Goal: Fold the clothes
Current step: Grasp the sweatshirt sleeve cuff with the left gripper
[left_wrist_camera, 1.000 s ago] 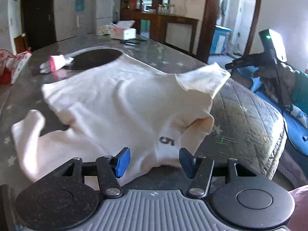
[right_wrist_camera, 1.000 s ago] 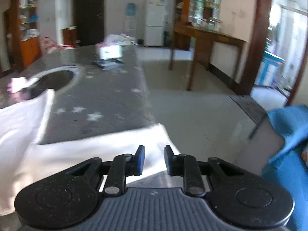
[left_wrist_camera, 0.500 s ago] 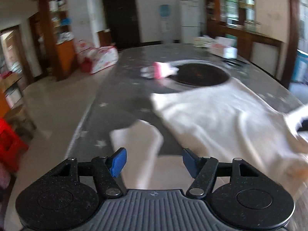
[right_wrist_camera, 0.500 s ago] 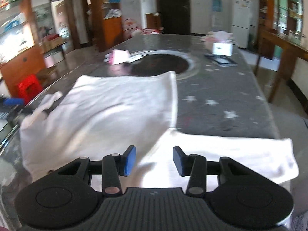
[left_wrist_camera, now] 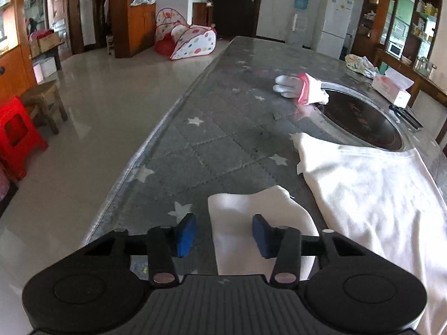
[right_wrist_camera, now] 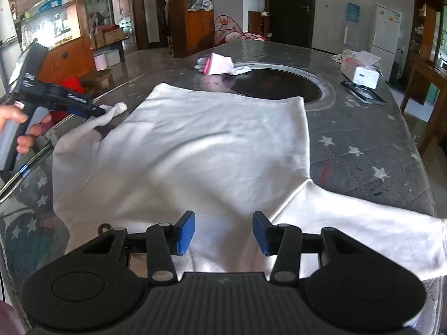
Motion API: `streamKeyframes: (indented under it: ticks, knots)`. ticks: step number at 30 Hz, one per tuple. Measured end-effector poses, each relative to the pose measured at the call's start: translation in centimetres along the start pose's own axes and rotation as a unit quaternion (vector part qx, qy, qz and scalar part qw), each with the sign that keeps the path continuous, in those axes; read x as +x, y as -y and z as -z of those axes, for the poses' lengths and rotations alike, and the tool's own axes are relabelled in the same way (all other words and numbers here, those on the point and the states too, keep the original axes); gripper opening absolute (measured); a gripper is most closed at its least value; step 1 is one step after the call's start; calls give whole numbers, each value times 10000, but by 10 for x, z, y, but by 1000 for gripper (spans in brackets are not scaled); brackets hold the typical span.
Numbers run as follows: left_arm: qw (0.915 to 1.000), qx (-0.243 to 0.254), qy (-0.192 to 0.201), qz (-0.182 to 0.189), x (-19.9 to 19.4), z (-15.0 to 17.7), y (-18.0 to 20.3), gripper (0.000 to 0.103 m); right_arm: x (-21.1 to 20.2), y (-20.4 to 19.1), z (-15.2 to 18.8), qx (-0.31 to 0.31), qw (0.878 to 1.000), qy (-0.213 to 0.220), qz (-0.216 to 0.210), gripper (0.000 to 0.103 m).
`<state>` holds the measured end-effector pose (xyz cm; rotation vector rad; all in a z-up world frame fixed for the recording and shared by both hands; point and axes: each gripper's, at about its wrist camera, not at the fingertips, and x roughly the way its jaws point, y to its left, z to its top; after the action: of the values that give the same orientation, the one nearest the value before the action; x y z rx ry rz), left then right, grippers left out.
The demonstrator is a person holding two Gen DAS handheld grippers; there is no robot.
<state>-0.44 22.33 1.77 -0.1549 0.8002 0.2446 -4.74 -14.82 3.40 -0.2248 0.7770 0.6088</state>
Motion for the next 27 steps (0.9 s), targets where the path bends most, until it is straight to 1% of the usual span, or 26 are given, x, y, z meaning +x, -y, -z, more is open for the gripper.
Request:
streamKeyframes:
  ticks: [1, 2, 3, 4, 5, 10, 12, 13, 15, 16, 17, 18, 19, 20, 21, 22, 25, 27]
  knots:
    - [10000, 42, 23, 27, -1, 1, 1, 27, -1, -2, 0, -43, 10000, -6, -24, 47]
    - [9999, 69, 40, 65, -2, 2, 1, 18, -1, -3, 0, -84, 10000, -13, -31, 48]
    - [10000, 49, 37, 25, -2, 2, 0, 15, -2, -4, 0, -127, 9999, -24, -37, 49]
    - [10000, -23, 37, -66, -4, 1, -2, 9, -2, -6, 0, -171, 9998, -39, -42, 51]
    - [9998, -111, 59, -157, -7, 1, -7, 7, -2, -7, 0, -215, 9997, -54, -46, 51]
    - [9966, -395, 359, -633, -32, 9, -31, 4, -2, -16, 7, -435, 9988, -185, -121, 55]
    - [9945, -680, 388, -691, -42, 13, -47, 4, -1, -20, 10, -534, 9983, -213, -114, 55]
    - [9943, -806, 366, -592, -46, 16, -53, 4, -1, -21, 11, -558, 9981, -219, -110, 55]
    - [9957, -840, 280, -288, -49, 18, -57, 5, -2, -22, 12, -555, 9981, -223, -124, 55]
    - [9966, -767, 239, -170, -49, 19, -55, 7, -2, -23, 12, -553, 9981, -227, -130, 56]
    - [9973, -706, 196, -75, -48, 18, -51, 14, -2, -23, 12, -562, 9981, -234, -125, 56]
    - [9978, -652, 153, 14, -47, 18, -46, 19, -3, -23, 12, -569, 9980, -238, -112, 56]
    - [9980, -608, 147, 66, -46, 17, -42, 32, -3, -24, 12, -570, 9980, -240, -99, 56]
    - [9983, -547, 197, 98, -45, 16, -37, 41, -3, -24, 12, -572, 9980, -240, -87, 56]
    - [9985, -475, 251, 103, -44, 14, -32, 43, -3, -25, 12, -578, 9980, -239, -81, 56]
    - [9988, -395, 264, 92, -41, 12, -27, 48, -4, -25, 12, -587, 9980, -242, -76, 56]
    - [9994, -285, 193, 57, -27, 6, -16, 49, -4, -26, 12, -600, 9979, -251, -71, 57]
    - [9994, -305, 143, 37, -17, 2, -14, 49, -3, -25, 12, -593, 9979, -249, -66, 58]
